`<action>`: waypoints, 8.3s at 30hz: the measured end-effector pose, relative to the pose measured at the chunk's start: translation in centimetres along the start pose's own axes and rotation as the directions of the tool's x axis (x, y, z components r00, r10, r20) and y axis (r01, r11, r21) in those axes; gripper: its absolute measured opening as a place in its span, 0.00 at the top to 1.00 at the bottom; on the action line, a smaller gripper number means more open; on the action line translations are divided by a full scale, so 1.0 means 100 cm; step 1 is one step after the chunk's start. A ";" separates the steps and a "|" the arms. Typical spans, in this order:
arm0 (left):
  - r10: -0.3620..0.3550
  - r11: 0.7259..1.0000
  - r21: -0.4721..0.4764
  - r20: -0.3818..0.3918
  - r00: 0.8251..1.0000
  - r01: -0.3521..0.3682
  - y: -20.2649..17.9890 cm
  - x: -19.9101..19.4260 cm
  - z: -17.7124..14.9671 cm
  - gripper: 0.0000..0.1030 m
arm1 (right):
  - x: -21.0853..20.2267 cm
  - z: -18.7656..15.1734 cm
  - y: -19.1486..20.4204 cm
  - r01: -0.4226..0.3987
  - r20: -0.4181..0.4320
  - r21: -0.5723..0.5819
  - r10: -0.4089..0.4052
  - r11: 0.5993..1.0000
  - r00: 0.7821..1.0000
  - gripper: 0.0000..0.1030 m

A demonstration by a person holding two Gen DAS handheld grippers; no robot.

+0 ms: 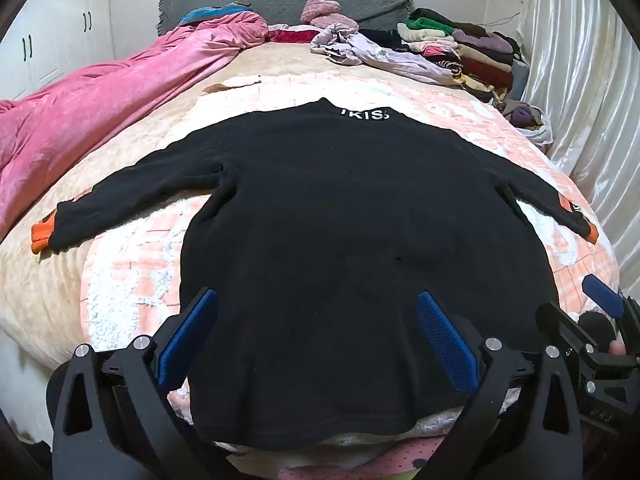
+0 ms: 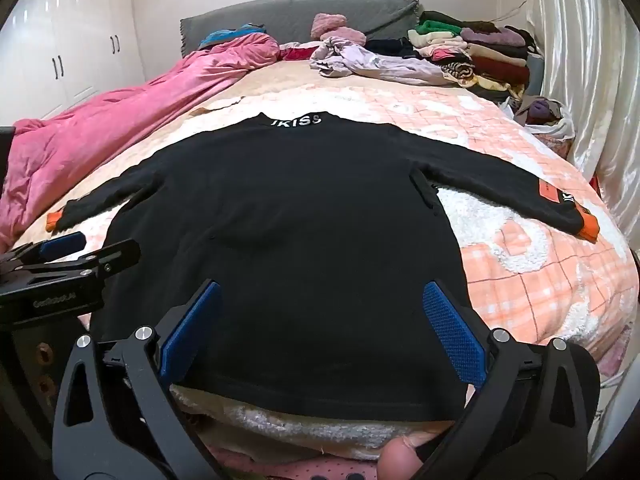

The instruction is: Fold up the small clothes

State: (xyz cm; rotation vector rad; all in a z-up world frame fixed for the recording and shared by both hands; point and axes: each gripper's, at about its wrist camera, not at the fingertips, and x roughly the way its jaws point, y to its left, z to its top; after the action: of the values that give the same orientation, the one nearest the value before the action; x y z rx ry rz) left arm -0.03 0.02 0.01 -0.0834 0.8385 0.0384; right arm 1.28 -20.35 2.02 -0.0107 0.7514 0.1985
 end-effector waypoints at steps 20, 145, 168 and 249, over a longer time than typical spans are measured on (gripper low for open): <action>0.000 1.000 -0.002 0.000 1.000 0.000 0.000 0.000 -0.004 0.04 | -0.002 0.000 0.000 0.022 0.004 -0.010 -0.022 1.000 1.000 0.08; -0.157 0.973 0.158 -0.079 0.984 0.168 -0.079 0.177 0.134 0.04 | 0.070 0.048 -0.357 0.457 -0.155 0.576 -0.458 0.678 0.875 0.08; -0.164 0.973 0.150 -0.098 0.982 0.177 -0.079 0.193 0.127 0.04 | 0.082 0.055 -0.366 0.240 -0.050 0.611 -0.266 0.755 0.963 0.90; -0.299 0.947 -0.082 0.123 0.946 0.310 -0.026 0.138 0.180 0.88 | 0.158 0.185 -0.177 -0.181 0.091 0.249 0.163 0.952 0.982 0.53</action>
State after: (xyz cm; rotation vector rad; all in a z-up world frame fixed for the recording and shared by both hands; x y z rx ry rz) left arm 22.71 -0.94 1.84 -0.3025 0.7060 -0.2050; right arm 28.26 -33.48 3.75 0.3074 0.7036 0.2656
